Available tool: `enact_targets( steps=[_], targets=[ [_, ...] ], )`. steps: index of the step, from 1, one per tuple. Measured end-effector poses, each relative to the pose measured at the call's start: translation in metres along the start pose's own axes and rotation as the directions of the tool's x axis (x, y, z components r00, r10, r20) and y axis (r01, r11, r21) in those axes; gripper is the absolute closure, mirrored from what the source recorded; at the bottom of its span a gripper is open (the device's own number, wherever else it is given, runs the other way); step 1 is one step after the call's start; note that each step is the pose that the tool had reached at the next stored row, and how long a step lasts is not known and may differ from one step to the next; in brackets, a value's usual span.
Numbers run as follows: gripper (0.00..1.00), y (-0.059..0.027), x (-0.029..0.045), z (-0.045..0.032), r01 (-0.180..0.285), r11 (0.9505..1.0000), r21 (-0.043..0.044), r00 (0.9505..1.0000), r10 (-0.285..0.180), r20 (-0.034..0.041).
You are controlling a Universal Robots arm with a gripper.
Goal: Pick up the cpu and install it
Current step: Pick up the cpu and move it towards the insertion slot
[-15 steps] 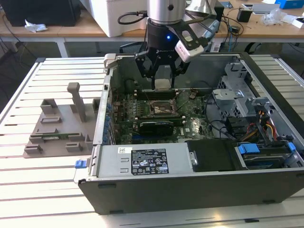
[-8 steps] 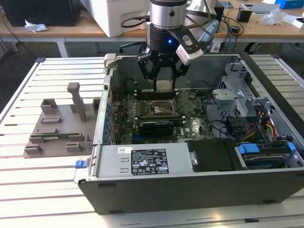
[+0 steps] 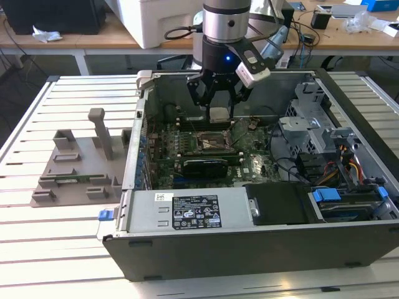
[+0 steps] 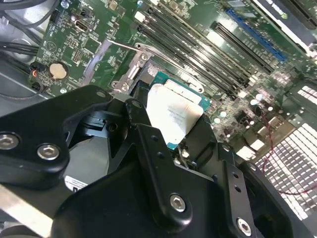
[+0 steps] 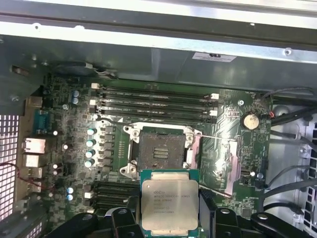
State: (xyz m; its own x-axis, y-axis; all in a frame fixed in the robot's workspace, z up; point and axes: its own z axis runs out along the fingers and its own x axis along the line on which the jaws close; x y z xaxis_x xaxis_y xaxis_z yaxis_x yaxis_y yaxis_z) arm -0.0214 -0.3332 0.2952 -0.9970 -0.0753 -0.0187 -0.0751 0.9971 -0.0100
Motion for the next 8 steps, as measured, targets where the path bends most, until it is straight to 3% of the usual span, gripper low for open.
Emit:
enact_targets(
  steps=[8],
  targets=[
    [0.45,0.0009,-0.0021,0.0023,0.0,1.0,0.0001,1.0,0.0,-0.0001]
  ],
)
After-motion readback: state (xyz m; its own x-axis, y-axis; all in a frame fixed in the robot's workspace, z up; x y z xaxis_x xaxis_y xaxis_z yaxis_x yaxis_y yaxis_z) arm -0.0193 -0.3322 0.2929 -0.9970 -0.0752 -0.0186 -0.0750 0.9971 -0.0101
